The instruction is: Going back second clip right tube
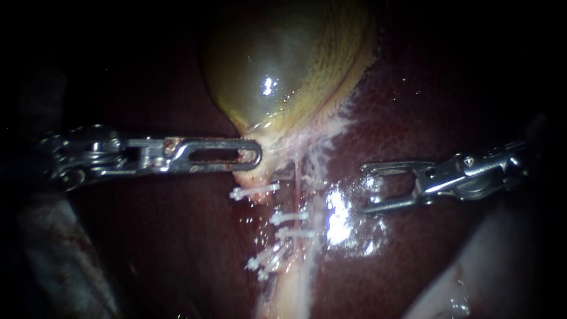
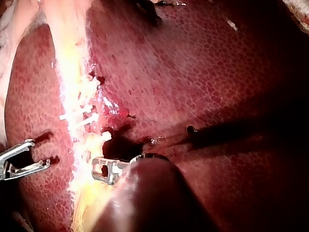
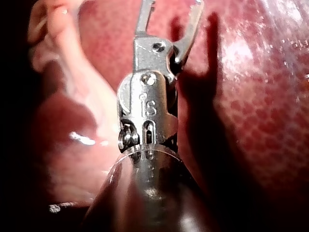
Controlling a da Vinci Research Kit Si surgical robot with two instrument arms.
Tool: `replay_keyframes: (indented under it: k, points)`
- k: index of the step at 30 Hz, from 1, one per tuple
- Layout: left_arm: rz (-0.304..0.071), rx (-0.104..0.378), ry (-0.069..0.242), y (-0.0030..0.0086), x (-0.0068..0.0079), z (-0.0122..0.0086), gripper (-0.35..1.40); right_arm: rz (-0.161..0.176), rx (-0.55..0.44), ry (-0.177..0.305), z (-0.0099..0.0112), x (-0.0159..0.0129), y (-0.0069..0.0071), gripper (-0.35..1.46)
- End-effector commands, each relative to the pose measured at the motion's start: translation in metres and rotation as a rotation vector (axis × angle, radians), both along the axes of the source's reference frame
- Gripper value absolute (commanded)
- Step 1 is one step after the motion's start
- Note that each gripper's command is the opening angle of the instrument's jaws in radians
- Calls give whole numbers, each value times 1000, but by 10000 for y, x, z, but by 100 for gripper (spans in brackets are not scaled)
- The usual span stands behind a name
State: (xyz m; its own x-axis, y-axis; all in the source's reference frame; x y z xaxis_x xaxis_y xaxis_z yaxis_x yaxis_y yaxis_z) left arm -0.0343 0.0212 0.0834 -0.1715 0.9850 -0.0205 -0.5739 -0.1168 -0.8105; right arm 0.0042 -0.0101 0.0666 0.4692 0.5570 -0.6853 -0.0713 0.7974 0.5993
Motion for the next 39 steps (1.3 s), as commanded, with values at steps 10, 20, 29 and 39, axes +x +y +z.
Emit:
replay_keyframes:
  k: [10,20,29,39]
  points:
    - [-12,-14,11,-6,-20,37,-35,1,0,-1,-1,2,0,51]
    - [-11,-13,5,-8,-46,60,-35,2,0,-2,-1,4,-1,51]
    - [-9,-13,4,-6,-45,62,-35,3,0,-2,0,5,-1,51]
    - [-9,-13,4,-7,-45,62,-35,3,0,-2,0,5,-1,51]
